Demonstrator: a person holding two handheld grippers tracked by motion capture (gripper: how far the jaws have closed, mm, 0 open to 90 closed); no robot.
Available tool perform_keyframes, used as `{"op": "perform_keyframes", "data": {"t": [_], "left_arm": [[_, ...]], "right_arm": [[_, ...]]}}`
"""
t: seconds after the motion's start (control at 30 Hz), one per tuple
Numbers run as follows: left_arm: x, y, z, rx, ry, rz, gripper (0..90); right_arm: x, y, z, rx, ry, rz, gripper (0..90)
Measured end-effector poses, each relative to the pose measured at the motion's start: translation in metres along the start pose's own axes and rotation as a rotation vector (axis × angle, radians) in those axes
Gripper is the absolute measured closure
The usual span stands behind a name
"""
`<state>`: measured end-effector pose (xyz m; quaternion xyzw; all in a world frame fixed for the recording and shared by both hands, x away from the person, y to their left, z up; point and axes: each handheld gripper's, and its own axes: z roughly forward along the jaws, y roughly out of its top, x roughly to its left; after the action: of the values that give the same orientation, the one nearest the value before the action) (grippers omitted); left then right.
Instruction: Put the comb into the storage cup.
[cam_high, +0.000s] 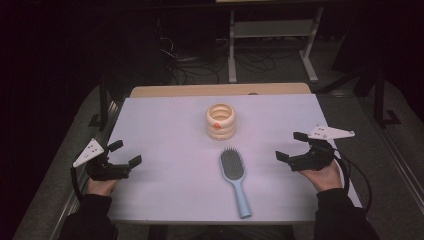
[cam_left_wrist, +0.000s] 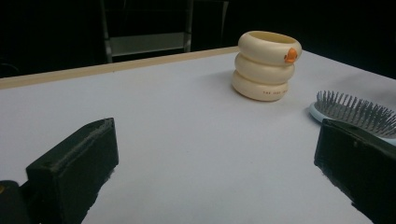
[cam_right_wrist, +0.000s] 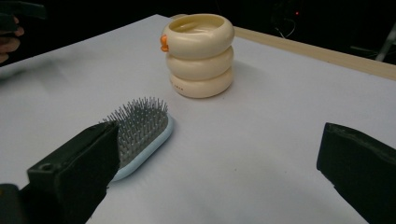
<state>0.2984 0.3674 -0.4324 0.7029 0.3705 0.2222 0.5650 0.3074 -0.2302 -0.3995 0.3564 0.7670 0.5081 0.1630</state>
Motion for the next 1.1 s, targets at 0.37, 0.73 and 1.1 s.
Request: {"op": "perform_keyframes", "data": {"t": [0.37, 0.73, 1.1], "left_arm": [[0.000, 0.000, 0.000, 0.001, -0.002, 0.000, 0.0], [0.000, 0.000, 0.000, 0.001, -0.002, 0.000, 0.0], [0.000, 0.000, 0.000, 0.001, -0.004, -0.001, 0.0]], "right_arm": [[0.004, 0.000, 0.005, 0.032, 0.022, -0.010, 0.0], [0.010, 0.001, 0.011, 0.059, 0.046, -0.027, 0.0], [0.019, 0.003, 0.018, 0.089, 0.077, -0.053, 0.0]]}}
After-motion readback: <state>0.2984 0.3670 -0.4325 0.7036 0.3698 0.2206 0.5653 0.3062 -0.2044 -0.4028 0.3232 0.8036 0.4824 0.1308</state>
